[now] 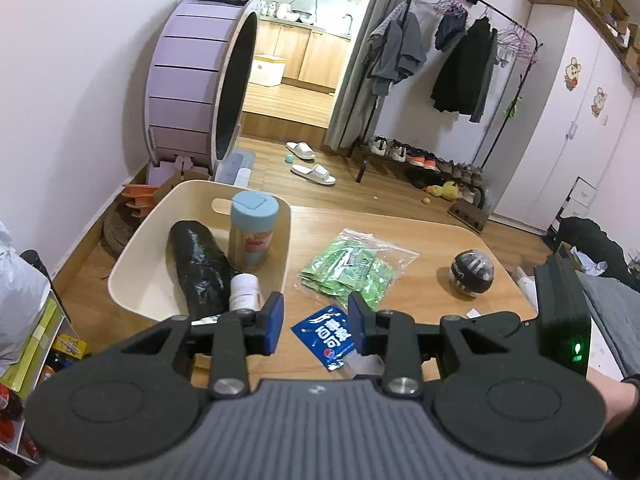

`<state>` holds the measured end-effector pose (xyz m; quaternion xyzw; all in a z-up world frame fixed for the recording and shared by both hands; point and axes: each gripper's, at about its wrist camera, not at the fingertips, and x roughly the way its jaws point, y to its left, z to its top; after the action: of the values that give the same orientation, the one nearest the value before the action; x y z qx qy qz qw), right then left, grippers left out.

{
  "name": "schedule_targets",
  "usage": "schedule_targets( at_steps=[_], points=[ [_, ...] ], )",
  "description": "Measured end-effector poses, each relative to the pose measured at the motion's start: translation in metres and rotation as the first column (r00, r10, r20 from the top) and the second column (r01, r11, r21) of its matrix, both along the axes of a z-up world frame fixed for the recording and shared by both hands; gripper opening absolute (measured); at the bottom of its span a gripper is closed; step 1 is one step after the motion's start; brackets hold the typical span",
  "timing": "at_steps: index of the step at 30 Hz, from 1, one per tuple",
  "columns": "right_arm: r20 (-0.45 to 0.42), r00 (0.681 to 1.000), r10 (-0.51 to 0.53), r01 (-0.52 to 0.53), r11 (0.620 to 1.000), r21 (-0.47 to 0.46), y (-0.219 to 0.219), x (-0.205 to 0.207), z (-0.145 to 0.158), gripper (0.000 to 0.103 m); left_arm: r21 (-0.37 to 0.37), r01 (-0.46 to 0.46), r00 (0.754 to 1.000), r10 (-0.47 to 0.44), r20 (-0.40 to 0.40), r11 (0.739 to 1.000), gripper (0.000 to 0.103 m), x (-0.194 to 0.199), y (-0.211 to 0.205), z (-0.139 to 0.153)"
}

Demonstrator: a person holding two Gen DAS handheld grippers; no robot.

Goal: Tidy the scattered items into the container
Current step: 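Move the right gripper to the clear cup and grasp it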

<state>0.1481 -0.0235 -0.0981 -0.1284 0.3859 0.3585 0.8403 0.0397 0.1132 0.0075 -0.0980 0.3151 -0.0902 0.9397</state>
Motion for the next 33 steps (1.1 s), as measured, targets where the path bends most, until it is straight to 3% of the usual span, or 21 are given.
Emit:
schedule_targets(
  at_steps=[5, 13, 19, 24, 30, 33],
  points=[
    [-0.006, 1.000, -0.018, 0.018, 0.999, 0.045, -0.014, -0.004, 0.009, 0.020, -0.003, 0.025, 1.000, -0.025, 0.009, 1.000, 0.034, 0.002, -0.011, 0.000],
    [0.021, 0.992, -0.123, 0.120, 0.986, 0.119, -0.064, -0.013, 0.034, 0.016, -0.010, 0.081, 0.997, -0.080, 0.018, 0.997, 0.034, 0.007, -0.036, -0.002],
    [0.031, 0.963, -0.267, 0.254, 0.941, 0.224, -0.120, -0.019, 0.052, 0.016, 0.003, 0.181, 0.983, -0.181, -0.014, 0.984, 0.034, 0.011, -0.074, -0.021],
    [0.045, 0.929, -0.368, 0.341, 0.895, 0.289, -0.165, -0.024, 0.064, 0.016, 0.045, 0.293, 0.955, -0.291, -0.059, 0.955, 0.035, 0.011, -0.117, -0.042],
    [0.050, 0.908, -0.417, 0.378, 0.864, 0.334, -0.200, -0.023, 0.066, 0.016, 0.081, 0.360, 0.932, -0.355, -0.068, 0.930, 0.045, 0.015, -0.154, -0.059],
    [0.048, 0.907, -0.418, 0.377, 0.859, 0.346, -0.208, -0.020, 0.064, 0.016, 0.062, 0.348, 0.936, -0.344, -0.069, 0.935, 0.051, 0.021, -0.160, -0.066]
  ],
)
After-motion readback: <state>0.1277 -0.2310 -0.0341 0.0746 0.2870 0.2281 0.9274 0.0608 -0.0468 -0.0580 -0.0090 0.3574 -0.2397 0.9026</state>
